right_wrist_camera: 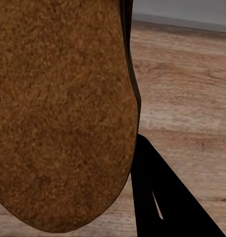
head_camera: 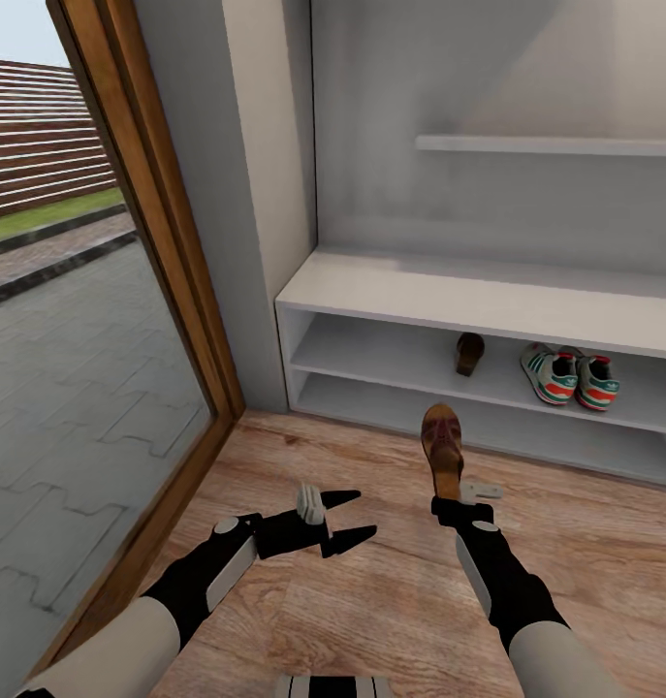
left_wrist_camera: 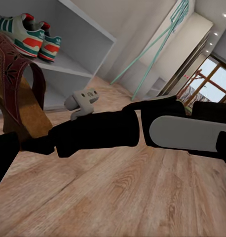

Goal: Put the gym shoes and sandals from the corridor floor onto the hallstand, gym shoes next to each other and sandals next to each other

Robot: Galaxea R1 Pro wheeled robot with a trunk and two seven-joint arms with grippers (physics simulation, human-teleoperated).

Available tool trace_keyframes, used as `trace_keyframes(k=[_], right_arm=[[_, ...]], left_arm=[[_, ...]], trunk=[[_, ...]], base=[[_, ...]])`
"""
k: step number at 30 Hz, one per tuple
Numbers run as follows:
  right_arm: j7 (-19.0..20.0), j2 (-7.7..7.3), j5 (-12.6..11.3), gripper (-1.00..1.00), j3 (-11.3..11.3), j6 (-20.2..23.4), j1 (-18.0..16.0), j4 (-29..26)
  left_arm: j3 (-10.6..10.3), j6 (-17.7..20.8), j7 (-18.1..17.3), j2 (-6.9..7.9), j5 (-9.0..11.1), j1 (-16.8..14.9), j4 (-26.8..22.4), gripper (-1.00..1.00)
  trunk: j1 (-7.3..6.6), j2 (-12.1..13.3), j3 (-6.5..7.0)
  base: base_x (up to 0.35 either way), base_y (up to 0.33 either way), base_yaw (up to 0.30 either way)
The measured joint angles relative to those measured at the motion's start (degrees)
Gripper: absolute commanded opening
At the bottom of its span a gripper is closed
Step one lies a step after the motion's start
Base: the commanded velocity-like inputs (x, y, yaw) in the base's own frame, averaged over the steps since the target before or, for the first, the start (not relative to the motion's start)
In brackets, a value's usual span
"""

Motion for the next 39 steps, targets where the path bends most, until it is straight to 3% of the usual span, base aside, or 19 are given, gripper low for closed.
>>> trace_keyframes(k=[23, 32, 39], right_arm=[[-0.16, 0.14, -0.05, -1.00, -0.26, 1.11, -0.80, -3.08], [-0.14, 0.17, -0.03, -1.00, -0.27, 9.43, -1.28, -10.07], [-0.02, 0.13, -0.11, -1.00, -0.27, 10.83, -1.24, -11.25]], left_arm=[[0.00, -0.08, -0.16, -0.17, -0.11, 0.02, 0.00, 1.00], [-1.17, -0.08, -0.17, -0.17, -0.11, 0.02, 0.00, 1.00], [-1.54, -0.08, -0.19, -0.20, -0.12, 0.02, 0.00, 1.00]], trunk=[[0.00, 0.00, 0.00], [0.00, 0.00, 0.00], [0.00, 0.00, 0.00]], base=[[0.000, 0.000, 0.000], [0.000, 0.000, 0.000], [0.000, 0.000, 0.000]])
